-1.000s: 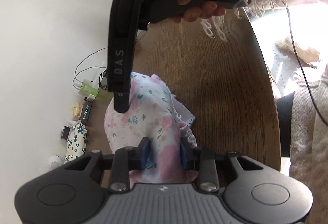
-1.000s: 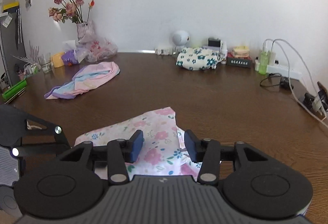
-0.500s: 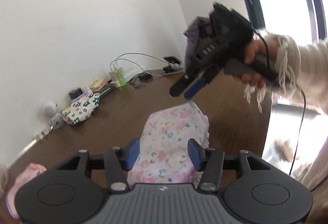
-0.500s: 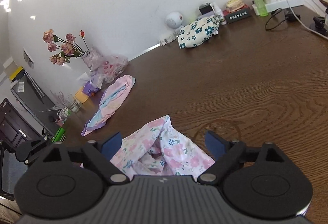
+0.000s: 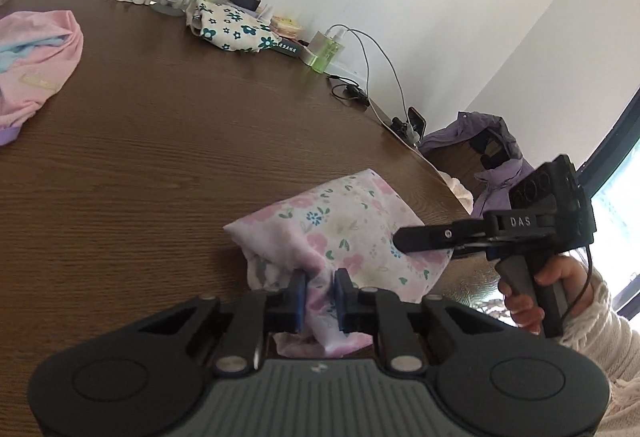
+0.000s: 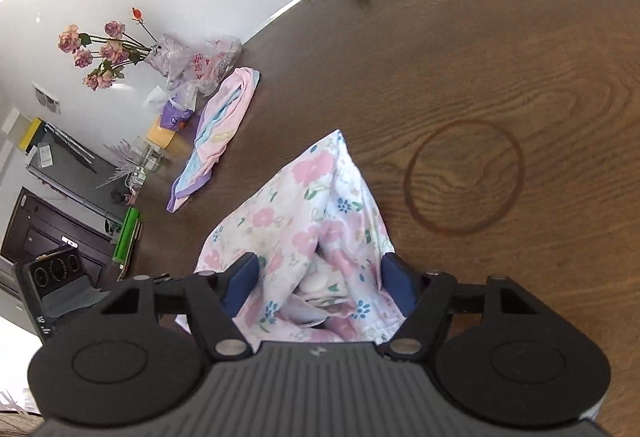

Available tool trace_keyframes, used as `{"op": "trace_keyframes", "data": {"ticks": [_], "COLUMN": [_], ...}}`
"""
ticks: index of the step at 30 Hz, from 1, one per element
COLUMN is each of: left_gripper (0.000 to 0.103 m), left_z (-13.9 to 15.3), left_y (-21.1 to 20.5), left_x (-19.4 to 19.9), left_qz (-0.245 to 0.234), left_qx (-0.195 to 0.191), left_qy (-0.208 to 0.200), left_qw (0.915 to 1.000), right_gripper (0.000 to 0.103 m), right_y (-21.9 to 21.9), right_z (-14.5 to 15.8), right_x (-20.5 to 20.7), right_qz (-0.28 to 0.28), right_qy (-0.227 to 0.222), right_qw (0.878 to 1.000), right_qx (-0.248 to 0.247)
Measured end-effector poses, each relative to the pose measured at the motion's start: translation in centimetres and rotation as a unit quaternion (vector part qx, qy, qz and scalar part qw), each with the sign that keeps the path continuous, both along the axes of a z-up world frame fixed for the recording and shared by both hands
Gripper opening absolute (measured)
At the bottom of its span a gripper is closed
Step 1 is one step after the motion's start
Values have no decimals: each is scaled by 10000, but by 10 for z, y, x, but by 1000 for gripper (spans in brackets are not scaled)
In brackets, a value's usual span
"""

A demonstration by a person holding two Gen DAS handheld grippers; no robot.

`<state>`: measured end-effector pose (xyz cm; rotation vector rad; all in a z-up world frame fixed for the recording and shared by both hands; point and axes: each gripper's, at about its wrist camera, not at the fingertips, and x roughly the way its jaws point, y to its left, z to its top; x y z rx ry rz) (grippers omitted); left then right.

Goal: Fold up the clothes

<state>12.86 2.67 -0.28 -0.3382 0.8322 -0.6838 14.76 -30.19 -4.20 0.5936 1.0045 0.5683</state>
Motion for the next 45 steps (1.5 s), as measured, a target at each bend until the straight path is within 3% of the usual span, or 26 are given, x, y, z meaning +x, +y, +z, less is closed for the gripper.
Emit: {"op": "trace_keyframes", "data": {"ticks": [6, 14, 18, 21, 25, 26, 28, 31, 34, 38, 41, 45], "left_gripper": [11, 12, 19, 19, 14, 7, 6, 6, 6, 8, 8, 8], "left_z": [-5, -13, -5, 14, 32, 33, 31, 20, 10, 17, 25, 28], "left_y": [-3, -9, -6, 3, -9, -17, -38, -64, -68, -38, -21, -24], "left_x": [4, -9, -15, -17, -2, 3, 14, 33, 46, 34, 8, -24], "left_qz": [143, 36, -11, 129, -131, -335, -781, -977, -551, -21, -199, -675], "left_qx": [-241, -319, -242, -125, 197, 300, 444, 925, 1470, 1348, 971, 820], "left_qy": [109, 193, 32, -515, -989, -1010, -973, -913, -972, -1111, -1174, -1232], "left_qw": [9995, 9993, 9997, 9985, 9948, 9939, 9912, 9867, 9828, 9846, 9881, 9867], "right_gripper": [46, 31, 31, 31, 30, 30, 30, 30, 30, 30, 30, 30], "right_y": [0, -10, -13, -8, -5, -5, -6, -8, -10, -11, -12, -9], "right_z": [-8, -30, -32, -26, -23, -23, -23, -26, -28, -31, -34, -35], "right_x": [-27, -40, -38, -35, -33, -34, -34, -35, -36, -36, -38, -43], "right_qz": [-615, -1286, -1275, -1133, -977, -959, -946, -931, -946, -962, -1020, -1129], "right_qy": [207, 269, 218, 76, -38, -59, -76, -100, -95, -108, -97, -92], "right_qw": [9966, 9851, 9858, 9902, 9933, 9937, 9938, 9939, 9935, 9932, 9922, 9908], "right_qx": [508, 1106, 1068, 813, 610, 580, 574, 578, 621, 648, 706, 743]}}
